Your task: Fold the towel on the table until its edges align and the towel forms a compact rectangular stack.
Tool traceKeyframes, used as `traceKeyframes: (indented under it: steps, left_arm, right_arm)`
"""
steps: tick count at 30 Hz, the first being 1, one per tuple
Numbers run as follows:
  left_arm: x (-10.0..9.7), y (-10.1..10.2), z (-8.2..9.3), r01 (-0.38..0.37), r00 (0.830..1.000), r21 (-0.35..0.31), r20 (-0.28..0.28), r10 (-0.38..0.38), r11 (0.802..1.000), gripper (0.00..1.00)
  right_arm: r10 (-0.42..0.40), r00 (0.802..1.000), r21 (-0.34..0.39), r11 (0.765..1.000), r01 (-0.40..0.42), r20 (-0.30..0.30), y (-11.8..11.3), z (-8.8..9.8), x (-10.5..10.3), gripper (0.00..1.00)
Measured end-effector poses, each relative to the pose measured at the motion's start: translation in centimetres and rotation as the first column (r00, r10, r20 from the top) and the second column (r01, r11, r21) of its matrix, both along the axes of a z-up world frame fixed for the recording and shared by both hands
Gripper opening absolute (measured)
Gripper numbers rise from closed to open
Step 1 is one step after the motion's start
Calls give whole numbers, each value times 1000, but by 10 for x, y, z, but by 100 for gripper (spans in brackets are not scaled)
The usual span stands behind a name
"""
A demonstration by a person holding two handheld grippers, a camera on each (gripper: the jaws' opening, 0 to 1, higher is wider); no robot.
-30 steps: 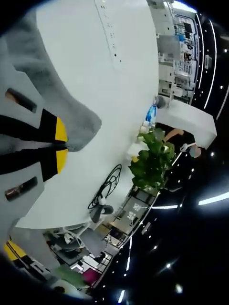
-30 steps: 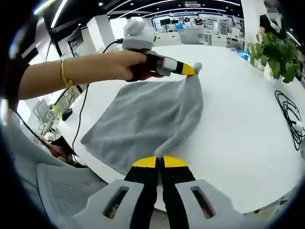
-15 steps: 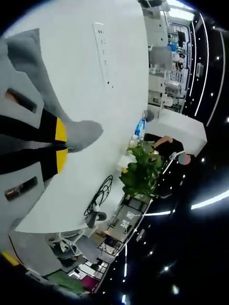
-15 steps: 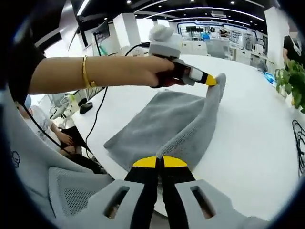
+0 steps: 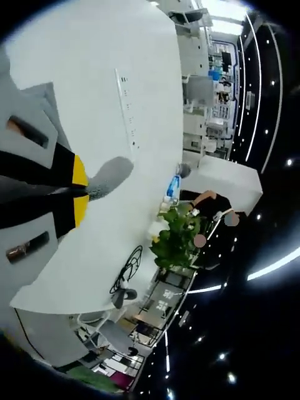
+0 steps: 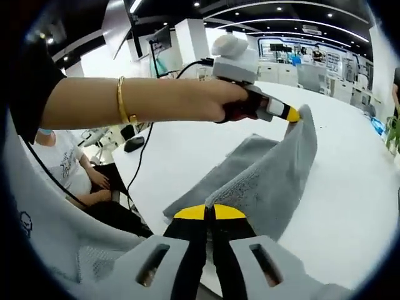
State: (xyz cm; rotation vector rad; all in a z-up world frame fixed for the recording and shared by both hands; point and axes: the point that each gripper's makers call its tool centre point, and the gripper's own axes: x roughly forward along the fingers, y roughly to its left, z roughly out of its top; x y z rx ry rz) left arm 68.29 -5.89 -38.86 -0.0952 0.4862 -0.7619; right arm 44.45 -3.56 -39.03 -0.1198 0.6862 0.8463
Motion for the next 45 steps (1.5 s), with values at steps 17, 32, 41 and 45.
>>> traceKeyframes:
  steps: [17,32,41,45]
  left_arm:
    - [-12,72,-39,-108,992,44,-64,111,993,2]
    - [-19,98,-82,-113,981,134,-141,132,985,3]
    - [-25,126,-91,-173,964,183,-170,205,968,7]
    - [-28,131,-88,-198,959,155,-175,224,968,7]
  right_arm:
    - [156,987,-96,983,-158,-27,49,-38,-15,0]
    - [206,978,-139,968,-209,-30,73,-66,-16,0]
    - [242,969,-111,963,-245,-42,83,-71,-23,2]
    - [271,962,-112,956,-273,-33,87,-69,-30,6]
